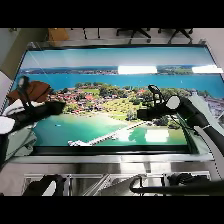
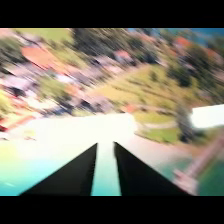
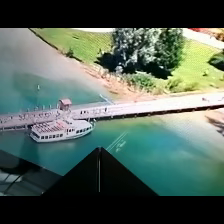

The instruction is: Fold the shirts.

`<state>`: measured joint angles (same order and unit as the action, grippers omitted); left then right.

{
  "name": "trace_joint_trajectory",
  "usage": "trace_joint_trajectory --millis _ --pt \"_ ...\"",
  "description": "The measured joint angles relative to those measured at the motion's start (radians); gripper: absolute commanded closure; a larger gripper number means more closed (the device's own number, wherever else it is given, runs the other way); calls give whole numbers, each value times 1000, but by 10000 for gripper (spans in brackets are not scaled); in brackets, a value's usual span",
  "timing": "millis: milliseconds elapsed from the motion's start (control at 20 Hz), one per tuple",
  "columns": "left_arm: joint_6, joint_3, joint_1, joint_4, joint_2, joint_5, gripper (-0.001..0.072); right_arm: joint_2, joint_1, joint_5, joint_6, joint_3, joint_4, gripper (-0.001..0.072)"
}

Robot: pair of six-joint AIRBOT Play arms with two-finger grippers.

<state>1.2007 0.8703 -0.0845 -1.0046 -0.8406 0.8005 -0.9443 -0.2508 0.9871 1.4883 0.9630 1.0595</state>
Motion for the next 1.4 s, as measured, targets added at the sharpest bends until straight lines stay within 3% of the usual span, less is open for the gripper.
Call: trace_joint_trajectory --millis 150,300,550,800,850,900,950,1200,1400 --pt "-46 192 -111 -240 -212 -157 -6 -13 0 -7 2 0 -48 674" --pt "-85 417 -208 -381 -499 -229 -6 -39 0 -10 2 0 -90 673" --pt "-178 737 -269 -466 -940 -187 -7 -73 0 -18 4 0 -128 674" --pt "-212 898 -278 -488 -1174 -125 -6 -82 0 -21 6 0 -143 674" --pt "-215 912 -278 -488 -1198 -116 65 -83 0 -21 6 0 -145 674" --pt "-216 924 -278 -486 -1217 -111 462 -84 0 -21 6 0 -145 674" --pt "-217 931 -278 -483 -1230 -103 693 -84 0 -21 6 0 -145 674" --pt "-180 1038 -251 -482 -1204 4 694 -84 0 -21 6 0 -153 677" --pt "-143 1141 -189 -284 -1059 91 693 -84 0 -20 -2 0 -229 680"
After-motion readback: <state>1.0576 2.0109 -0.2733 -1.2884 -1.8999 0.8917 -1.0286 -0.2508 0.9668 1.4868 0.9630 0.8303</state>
